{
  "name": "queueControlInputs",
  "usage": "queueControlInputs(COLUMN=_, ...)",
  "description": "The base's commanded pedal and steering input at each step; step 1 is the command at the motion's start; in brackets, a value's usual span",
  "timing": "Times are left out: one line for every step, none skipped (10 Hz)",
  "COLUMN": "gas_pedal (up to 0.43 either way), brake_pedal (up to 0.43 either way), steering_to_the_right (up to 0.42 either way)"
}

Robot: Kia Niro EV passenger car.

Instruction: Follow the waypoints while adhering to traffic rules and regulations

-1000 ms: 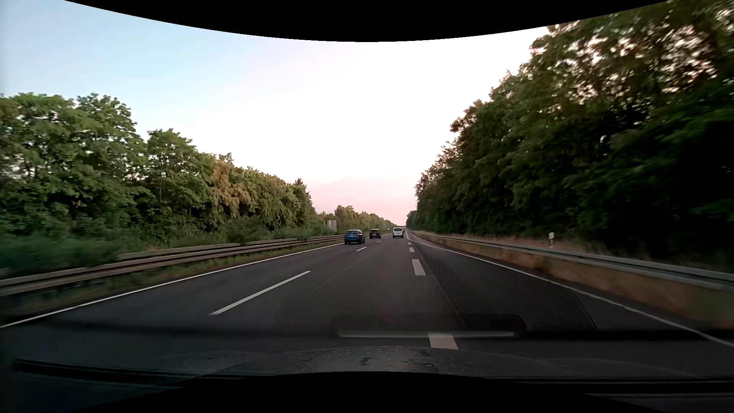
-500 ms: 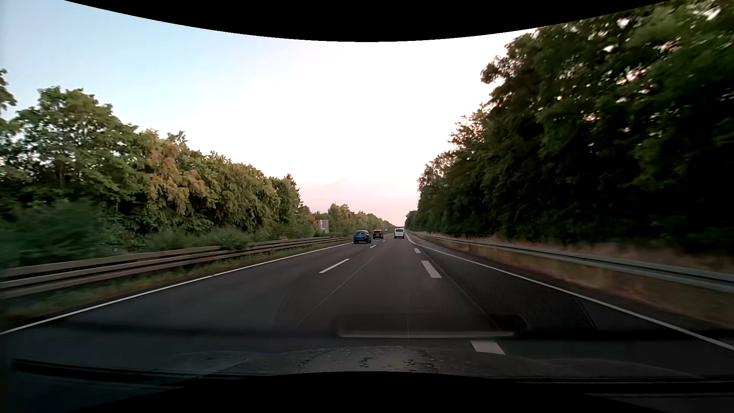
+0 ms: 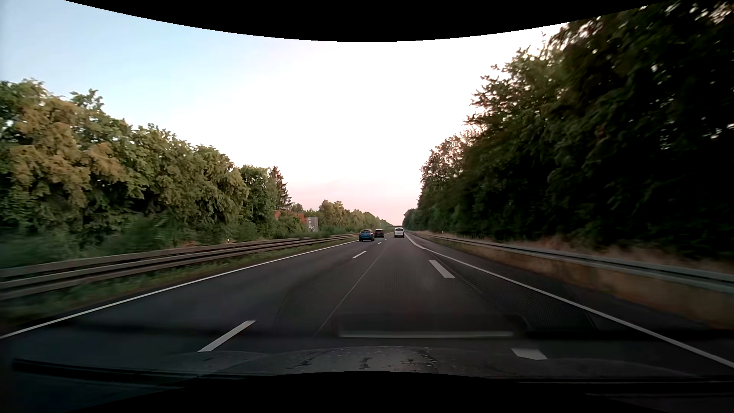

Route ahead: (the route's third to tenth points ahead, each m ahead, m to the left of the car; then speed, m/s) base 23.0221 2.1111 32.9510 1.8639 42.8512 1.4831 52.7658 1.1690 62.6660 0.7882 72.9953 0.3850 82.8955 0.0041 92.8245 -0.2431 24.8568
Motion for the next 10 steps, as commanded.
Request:
queueControlInputs(gas_pedal=0.339, brake_pedal=0.000, steering_to_the_right=0.002)
queueControlInputs(gas_pedal=0.331, brake_pedal=0.000, steering_to_the_right=0.002)
queueControlInputs(gas_pedal=0.331, brake_pedal=0.000, steering_to_the_right=0.002)
queueControlInputs(gas_pedal=0.331, brake_pedal=0.000, steering_to_the_right=0.002)
queueControlInputs(gas_pedal=0.331, brake_pedal=0.000, steering_to_the_right=0.003)
queueControlInputs(gas_pedal=0.331, brake_pedal=0.000, steering_to_the_right=0.003)
queueControlInputs(gas_pedal=0.331, brake_pedal=0.000, steering_to_the_right=0.003)
queueControlInputs(gas_pedal=0.331, brake_pedal=0.000, steering_to_the_right=0.003)
queueControlInputs(gas_pedal=0.331, brake_pedal=0.000, steering_to_the_right=0.003)
queueControlInputs(gas_pedal=0.331, brake_pedal=0.000, steering_to_the_right=0.003)
